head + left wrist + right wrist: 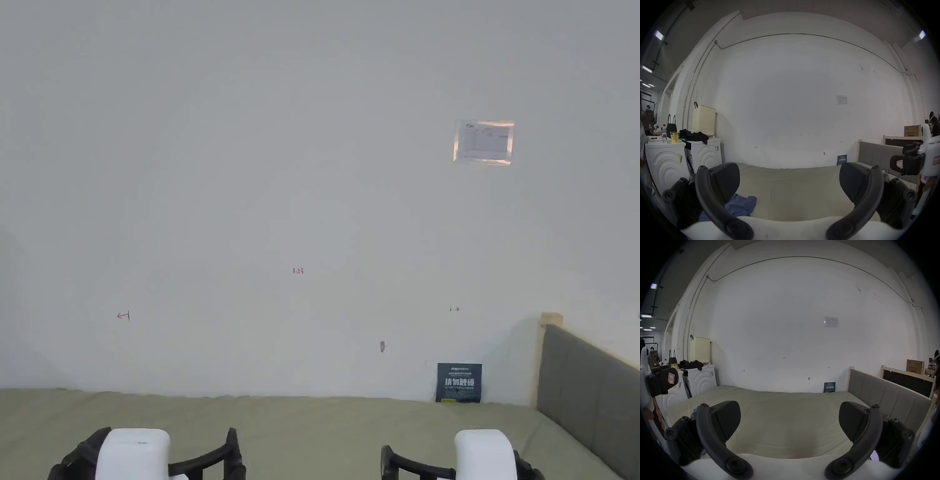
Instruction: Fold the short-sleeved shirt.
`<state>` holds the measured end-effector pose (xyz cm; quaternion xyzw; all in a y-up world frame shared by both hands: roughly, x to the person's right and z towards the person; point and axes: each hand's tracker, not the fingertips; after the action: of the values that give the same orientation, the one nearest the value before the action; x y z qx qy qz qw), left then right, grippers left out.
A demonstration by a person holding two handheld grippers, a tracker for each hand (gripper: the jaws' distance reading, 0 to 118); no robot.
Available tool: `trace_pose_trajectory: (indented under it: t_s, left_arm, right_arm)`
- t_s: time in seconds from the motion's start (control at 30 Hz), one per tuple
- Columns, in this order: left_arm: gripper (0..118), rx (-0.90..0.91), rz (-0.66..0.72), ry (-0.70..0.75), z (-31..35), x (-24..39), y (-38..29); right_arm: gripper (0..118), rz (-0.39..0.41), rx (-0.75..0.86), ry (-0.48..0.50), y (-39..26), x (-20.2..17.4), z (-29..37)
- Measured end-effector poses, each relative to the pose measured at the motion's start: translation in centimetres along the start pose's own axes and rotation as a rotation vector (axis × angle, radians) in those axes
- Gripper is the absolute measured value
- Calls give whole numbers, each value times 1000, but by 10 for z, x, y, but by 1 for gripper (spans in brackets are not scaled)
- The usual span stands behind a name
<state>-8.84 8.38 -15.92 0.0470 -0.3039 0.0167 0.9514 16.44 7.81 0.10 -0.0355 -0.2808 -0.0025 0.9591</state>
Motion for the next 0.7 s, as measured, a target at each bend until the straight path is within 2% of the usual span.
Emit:
trace_pose_trajectory:
  t_s: [0.23, 0.3, 0.33, 0.4, 0.47, 0.5, 0.53, 0.57, 0.6, 0.67, 0.7]
  left_arm:
    - [117, -12, -4, -24, -1, 4, -1]
    - [112, -11, -6, -24, 0, 5, -2]
    - [108, -10, -9, -24, 0, 6, -2]
    - [105, -11, -14, -20, -1, 6, -3]
    - [94, -13, -15, -20, 0, 6, -3]
    - [84, -21, -10, -31, -1, 6, -3]
    - [54, -36, 0, -49, -1, 5, -3]
    - [6, -42, 4, -43, -2, 6, -4]
    - [0, -45, 1, 23, 0, 6, -6]
    - [0, -26, 41, -71, 4, 1, -5]
    - [0, -32, 20, -40, 5, 1, -4]
  right_arm:
    - [115, 2, -9, 9, 0, 0, 0]
    - [106, 4, -8, 3, -1, 0, 0]
    - [96, 3, -7, -1, -2, 1, 0]
    - [94, 0, -11, -14, -2, 2, -1]
    - [77, -7, -13, -14, -3, 4, -1]
    - [66, -9, -14, -16, -3, 4, -1]
    - [41, -8, -18, -24, -3, 4, 0]
    - [15, -1, -28, -50, -3, 4, 0]
    - [1, 1, -25, -79, -3, 5, 0]
    - [0, -31, -43, 9, -4, 8, 2]
    - [0, -19, -47, -11, -4, 9, 2]
